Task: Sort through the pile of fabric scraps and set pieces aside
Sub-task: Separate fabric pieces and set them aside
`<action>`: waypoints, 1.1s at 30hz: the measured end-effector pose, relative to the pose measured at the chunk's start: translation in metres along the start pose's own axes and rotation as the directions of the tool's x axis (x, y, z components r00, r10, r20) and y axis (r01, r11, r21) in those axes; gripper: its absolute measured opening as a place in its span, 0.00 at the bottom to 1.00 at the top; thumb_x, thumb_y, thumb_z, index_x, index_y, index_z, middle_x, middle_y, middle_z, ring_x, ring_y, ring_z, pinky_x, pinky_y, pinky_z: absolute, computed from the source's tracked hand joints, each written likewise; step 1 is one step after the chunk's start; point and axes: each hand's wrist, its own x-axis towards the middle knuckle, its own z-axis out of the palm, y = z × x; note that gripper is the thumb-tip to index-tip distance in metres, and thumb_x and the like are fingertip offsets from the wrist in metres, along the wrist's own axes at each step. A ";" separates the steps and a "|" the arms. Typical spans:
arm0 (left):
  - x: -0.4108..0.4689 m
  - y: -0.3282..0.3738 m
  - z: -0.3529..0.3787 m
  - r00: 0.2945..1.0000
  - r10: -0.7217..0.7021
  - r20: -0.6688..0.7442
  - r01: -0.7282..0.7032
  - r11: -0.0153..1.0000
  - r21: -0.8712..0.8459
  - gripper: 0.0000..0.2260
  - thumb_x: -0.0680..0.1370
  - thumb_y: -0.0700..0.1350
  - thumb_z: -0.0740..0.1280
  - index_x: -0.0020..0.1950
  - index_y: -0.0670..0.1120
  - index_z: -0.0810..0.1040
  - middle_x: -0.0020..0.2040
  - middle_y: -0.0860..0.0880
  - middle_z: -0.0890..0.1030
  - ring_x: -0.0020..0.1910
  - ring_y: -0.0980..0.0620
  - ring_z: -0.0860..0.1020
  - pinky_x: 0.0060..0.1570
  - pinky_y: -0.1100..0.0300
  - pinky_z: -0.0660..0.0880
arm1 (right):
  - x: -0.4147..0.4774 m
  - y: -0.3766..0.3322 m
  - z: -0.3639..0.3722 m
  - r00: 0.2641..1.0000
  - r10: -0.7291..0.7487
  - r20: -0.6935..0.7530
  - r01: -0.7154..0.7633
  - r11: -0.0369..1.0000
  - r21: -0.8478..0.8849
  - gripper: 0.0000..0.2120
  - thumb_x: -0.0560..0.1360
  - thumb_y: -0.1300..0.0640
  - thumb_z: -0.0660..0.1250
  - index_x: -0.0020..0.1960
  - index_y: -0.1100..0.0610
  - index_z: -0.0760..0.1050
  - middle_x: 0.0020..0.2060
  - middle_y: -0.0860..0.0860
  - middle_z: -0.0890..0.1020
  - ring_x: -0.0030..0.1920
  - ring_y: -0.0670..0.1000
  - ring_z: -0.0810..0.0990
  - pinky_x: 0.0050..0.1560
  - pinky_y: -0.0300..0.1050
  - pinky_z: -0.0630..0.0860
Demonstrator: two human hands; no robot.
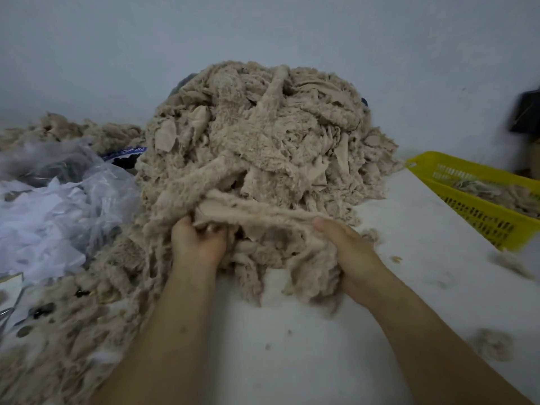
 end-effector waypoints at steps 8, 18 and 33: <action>-0.008 -0.012 0.000 0.990 0.039 0.134 -0.067 0.976 0.207 0.25 0.76 0.65 0.64 0.43 0.42 0.80 0.35 0.46 0.81 0.33 0.51 0.79 0.32 0.62 0.78 | 0.012 -0.002 -0.010 0.981 0.040 -0.188 0.010 0.967 0.255 0.11 0.78 0.51 0.64 0.45 0.53 0.84 0.40 0.54 0.87 0.39 0.52 0.86 0.36 0.43 0.81; -0.023 -0.052 0.002 0.940 -0.251 0.232 0.053 0.778 0.626 0.12 0.82 0.48 0.63 0.48 0.44 0.83 0.40 0.48 0.82 0.37 0.54 0.81 0.38 0.60 0.79 | -0.008 0.012 0.002 0.972 0.127 0.198 -0.084 0.973 -0.213 0.10 0.74 0.55 0.69 0.45 0.63 0.80 0.42 0.62 0.82 0.43 0.59 0.79 0.50 0.54 0.76; -0.062 -0.071 0.005 0.910 -0.290 0.296 -0.271 0.125 0.954 0.15 0.72 0.48 0.64 0.25 0.50 0.78 0.21 0.54 0.73 0.18 0.58 0.69 0.20 0.68 0.64 | 0.007 0.018 -0.004 1.000 -0.012 0.012 0.014 0.970 -0.244 0.21 0.71 0.31 0.65 0.50 0.45 0.83 0.47 0.44 0.86 0.48 0.42 0.83 0.51 0.39 0.78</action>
